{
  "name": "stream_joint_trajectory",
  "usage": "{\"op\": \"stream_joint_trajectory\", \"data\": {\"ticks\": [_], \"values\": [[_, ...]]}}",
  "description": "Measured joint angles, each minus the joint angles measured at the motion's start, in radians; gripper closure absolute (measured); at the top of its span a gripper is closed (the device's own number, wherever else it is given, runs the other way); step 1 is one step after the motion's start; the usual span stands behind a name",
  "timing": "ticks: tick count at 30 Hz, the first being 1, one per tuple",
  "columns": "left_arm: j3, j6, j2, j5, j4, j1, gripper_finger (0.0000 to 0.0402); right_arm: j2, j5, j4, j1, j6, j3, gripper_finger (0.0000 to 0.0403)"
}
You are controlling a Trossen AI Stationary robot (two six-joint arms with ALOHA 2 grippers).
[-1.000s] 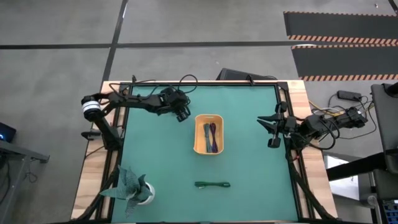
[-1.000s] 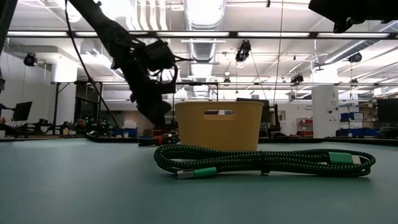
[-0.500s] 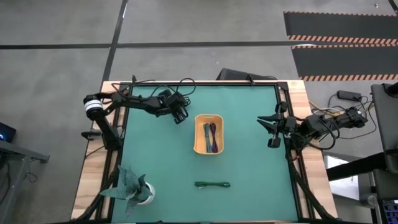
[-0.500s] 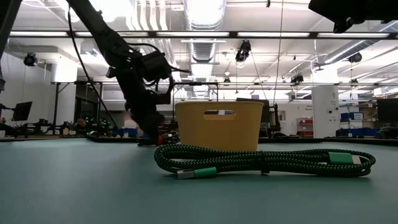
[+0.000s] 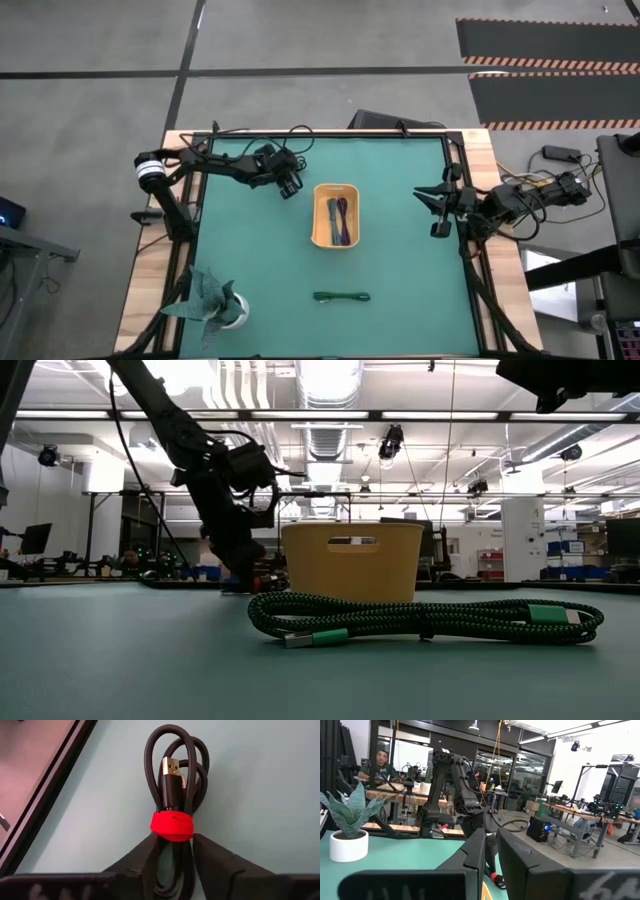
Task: Pick and place USB-C Cables
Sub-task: Put the black charger cable into the yellow bin
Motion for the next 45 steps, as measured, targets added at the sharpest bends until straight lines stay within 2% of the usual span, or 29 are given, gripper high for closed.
{"op": "stream_joint_trajectory", "data": {"ticks": [7,10,20,36,41,45], "values": [[-0.006,-0.041,0.0,0.003,-0.001,0.0,0.0379,0.0,0.0,0.0,0.0,0.0,0.0,0.036],[-0.018,-0.073,0.0,0.002,0.007,0.0,0.0397,0.0,0.0,0.0,0.0,0.008,0.0,0.036],[-0.04,-0.096,-0.046,0.014,-0.028,-0.016,0.04,0.0,0.0,0.0,0.0,0.008,0.0,0.036],[-0.062,-0.169,-0.355,0.048,-0.028,-0.056,0.0401,0.0,0.0,-0.003,0.0,0.0,0.0,0.036],[-0.066,-0.302,-0.346,0.052,-0.062,-0.033,0.0391,0.0,0.0,-0.003,0.0,0.006,0.0,0.036],[-0.068,-0.354,-0.282,0.051,-0.042,-0.026,0.0344,0.0,0.0,-0.003,0.0,0.007,0.0,0.036]]}}
